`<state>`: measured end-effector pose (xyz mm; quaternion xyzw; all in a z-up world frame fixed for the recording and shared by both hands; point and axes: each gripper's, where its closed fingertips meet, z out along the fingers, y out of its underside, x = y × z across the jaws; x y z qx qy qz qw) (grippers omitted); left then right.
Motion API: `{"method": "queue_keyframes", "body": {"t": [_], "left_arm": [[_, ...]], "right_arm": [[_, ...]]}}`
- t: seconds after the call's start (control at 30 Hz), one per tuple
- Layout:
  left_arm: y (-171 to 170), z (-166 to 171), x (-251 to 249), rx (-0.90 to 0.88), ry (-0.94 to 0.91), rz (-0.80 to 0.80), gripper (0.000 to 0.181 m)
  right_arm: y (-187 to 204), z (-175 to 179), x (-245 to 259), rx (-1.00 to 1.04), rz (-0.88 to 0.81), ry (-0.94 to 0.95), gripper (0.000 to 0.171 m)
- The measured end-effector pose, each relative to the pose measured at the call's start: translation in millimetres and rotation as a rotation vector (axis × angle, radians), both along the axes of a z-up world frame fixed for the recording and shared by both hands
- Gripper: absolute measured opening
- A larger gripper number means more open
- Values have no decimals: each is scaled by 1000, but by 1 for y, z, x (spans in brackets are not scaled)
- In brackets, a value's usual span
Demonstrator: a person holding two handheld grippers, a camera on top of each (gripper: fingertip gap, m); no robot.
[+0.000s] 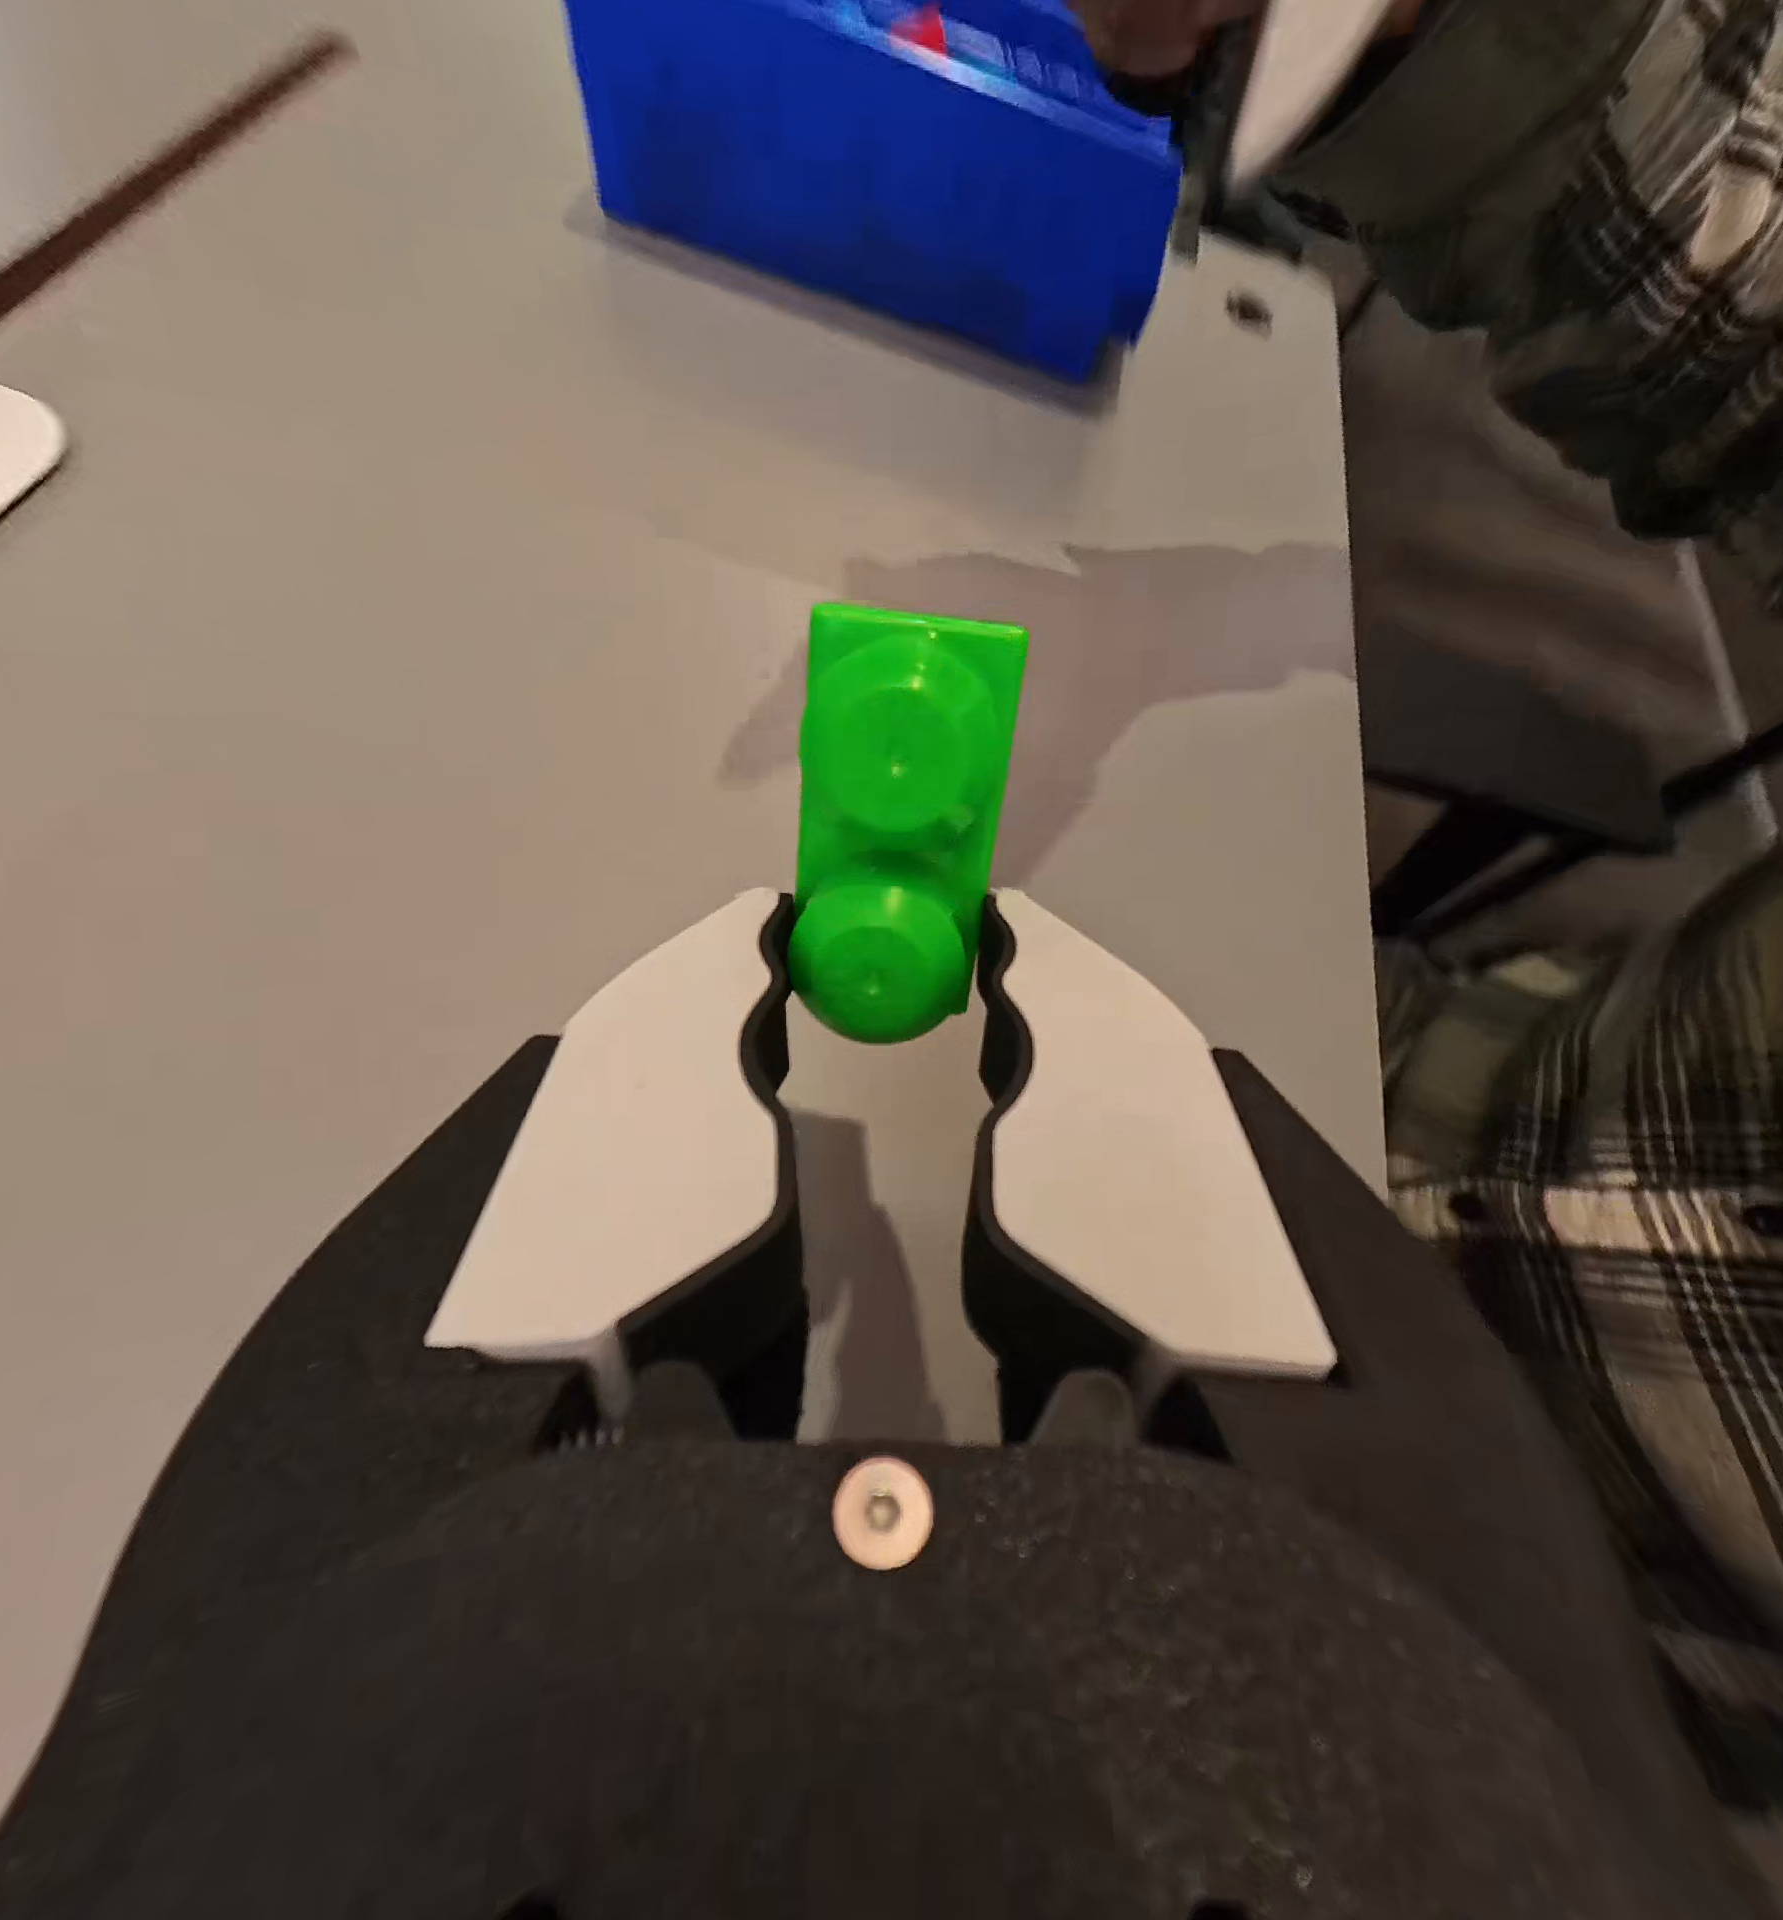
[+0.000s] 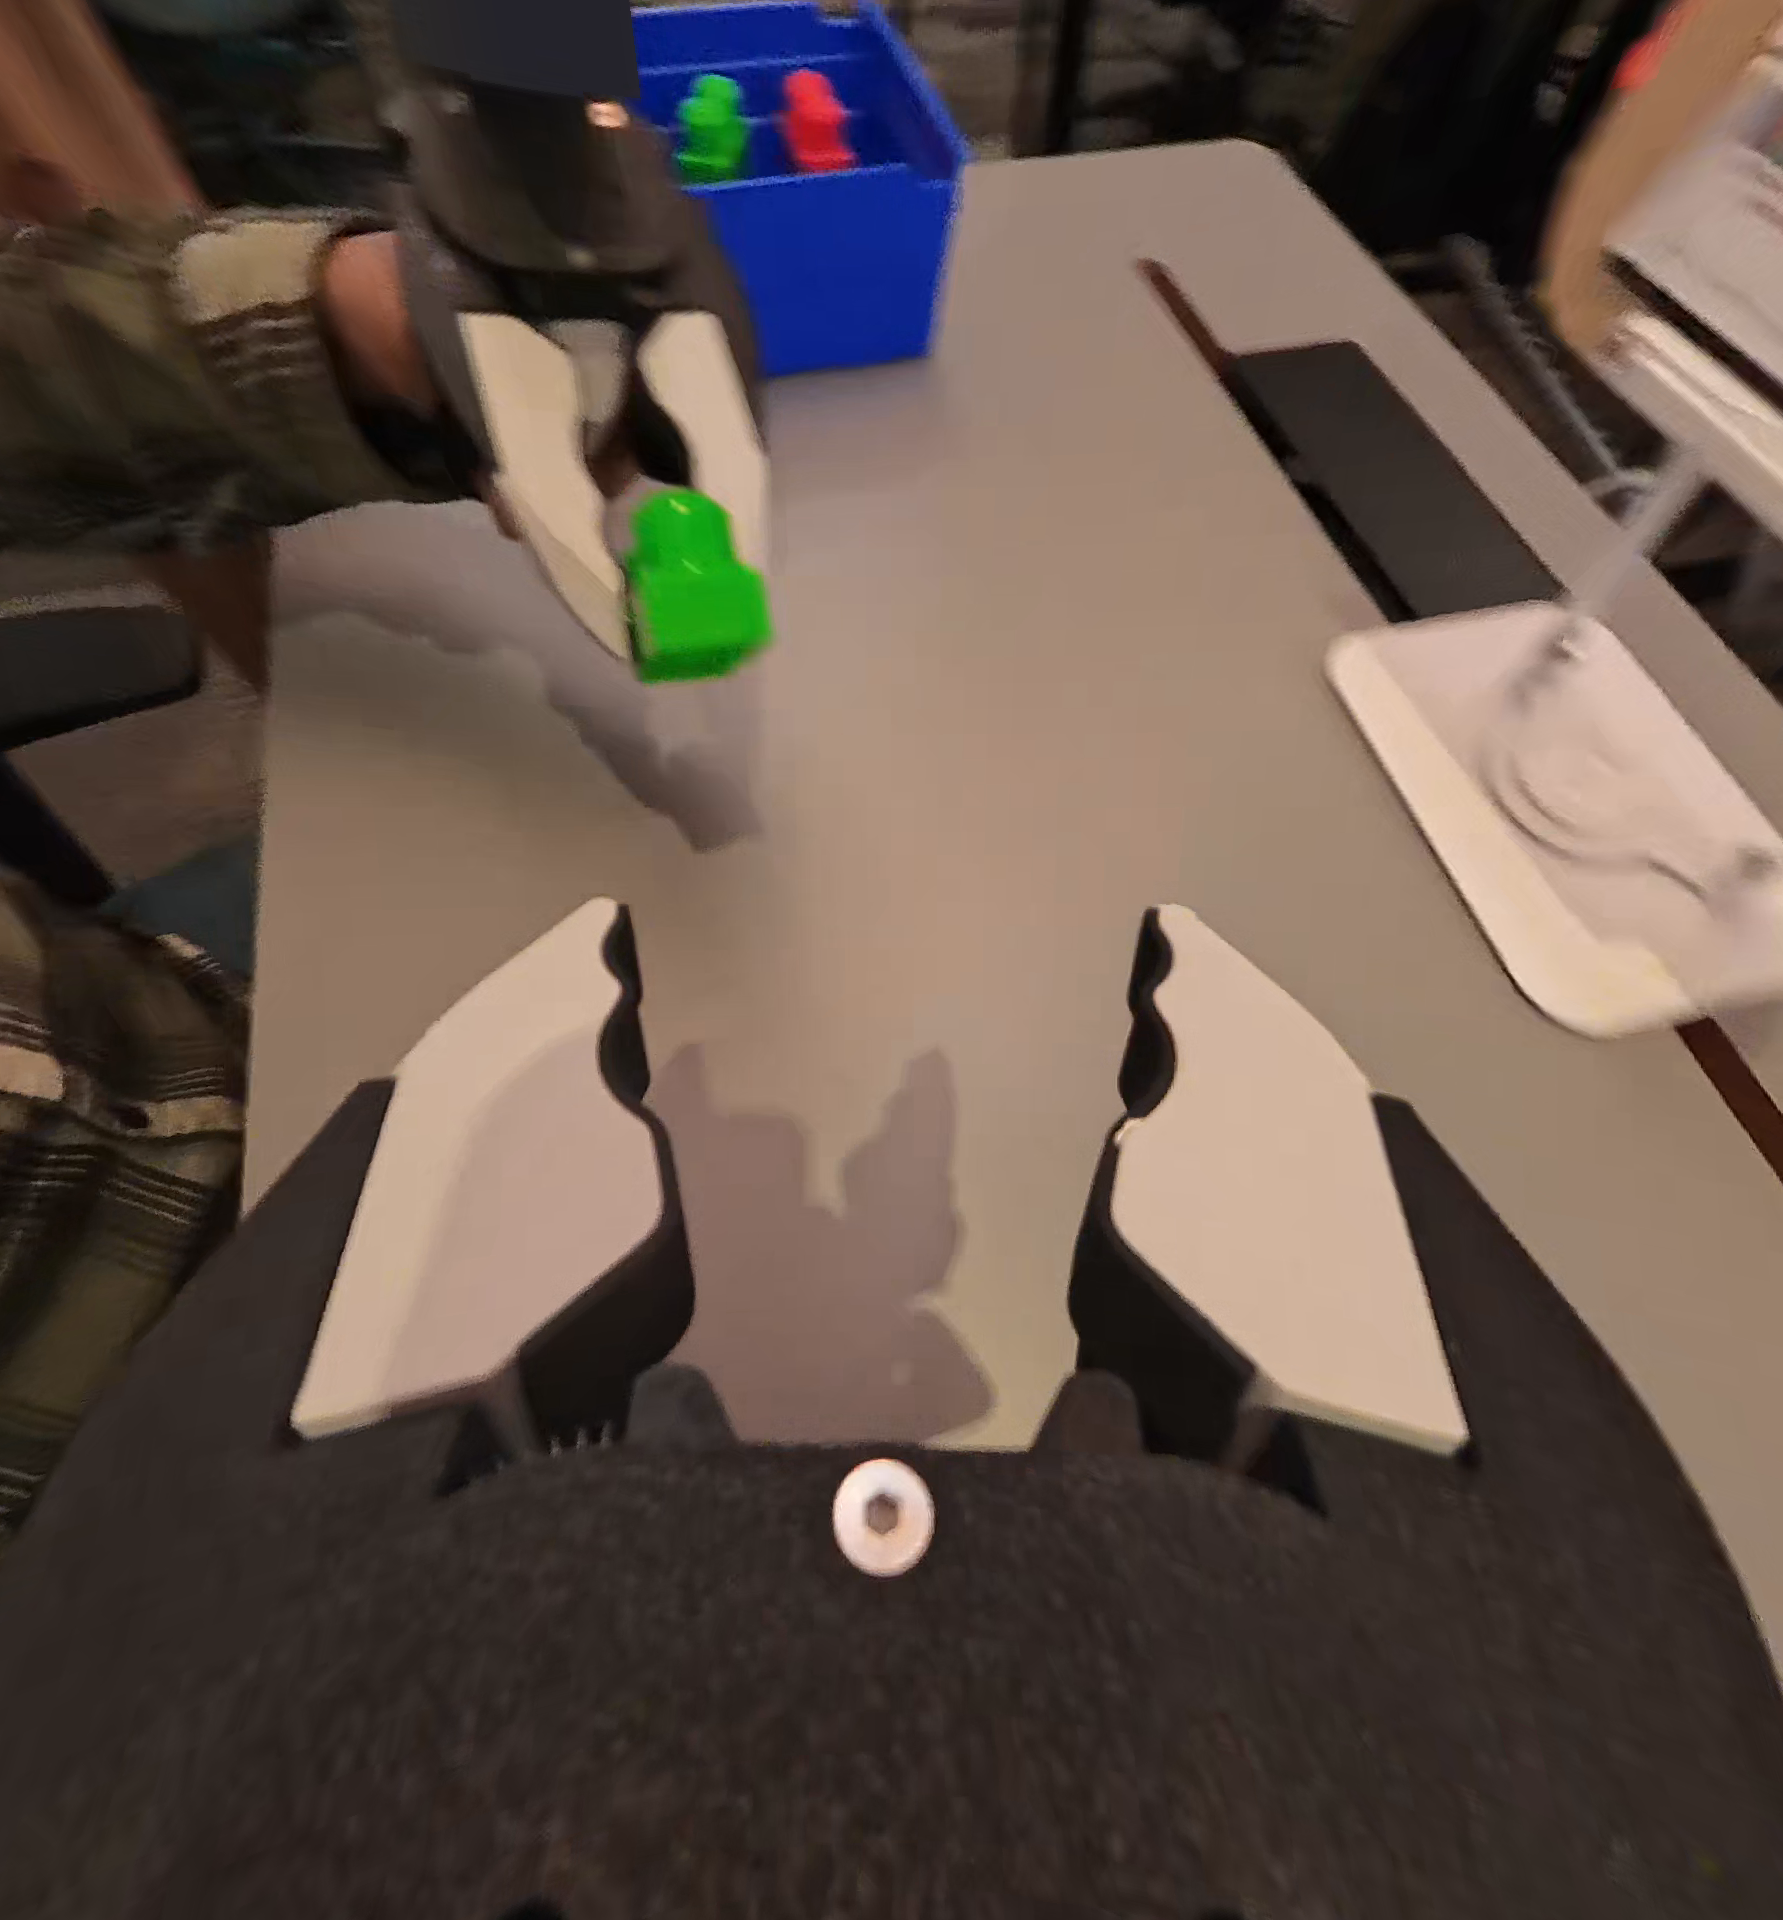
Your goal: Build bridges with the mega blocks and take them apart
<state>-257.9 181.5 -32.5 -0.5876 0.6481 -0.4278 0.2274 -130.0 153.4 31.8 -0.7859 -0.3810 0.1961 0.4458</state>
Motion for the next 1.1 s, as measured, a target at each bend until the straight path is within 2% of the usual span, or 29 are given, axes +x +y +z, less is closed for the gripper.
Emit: {"method": "queue_keyframes", "body": {"t": [0.1, 0.23, 0.47, 0.5, 0.53, 0.57, 0.77, 0.93, 1.1], "left_arm": [[-6, 4, 8, 32, 83, -60, 34], [-13, 10, 15, 61, 149, -108, 34], [-20, 14, 23, 67, 155, -138, 34], [-20, 13, 24, 67, 156, -136, 34], [-19, 12, 25, 65, 156, -130, 33], [-19, 12, 25, 56, 153, -130, 33], [-16, 22, 32, 31, 65, -101, 35], [-6, 25, 22, 6, 0, -18, 67], [-2, 27, -15, -55, -102, 78, 80]], "right_arm": [[9, -10, -46, -4, 109, -8, 90], [19, -18, -74, -29, 162, 47, 86], [18, -29, -89, -86, 214, 84, 65], [16, -30, -91, -98, 233, 95, 59], [11, -29, -94, -115, 272, 113, 42], [9, -29, -95, -125, 288, 128, 36], [9, -20, -86, -99, 263, 145, 36], [15, 4, -29, -34, 94, 138, 36], [16, 27, 108, 18, -273, 97, 36]]}}
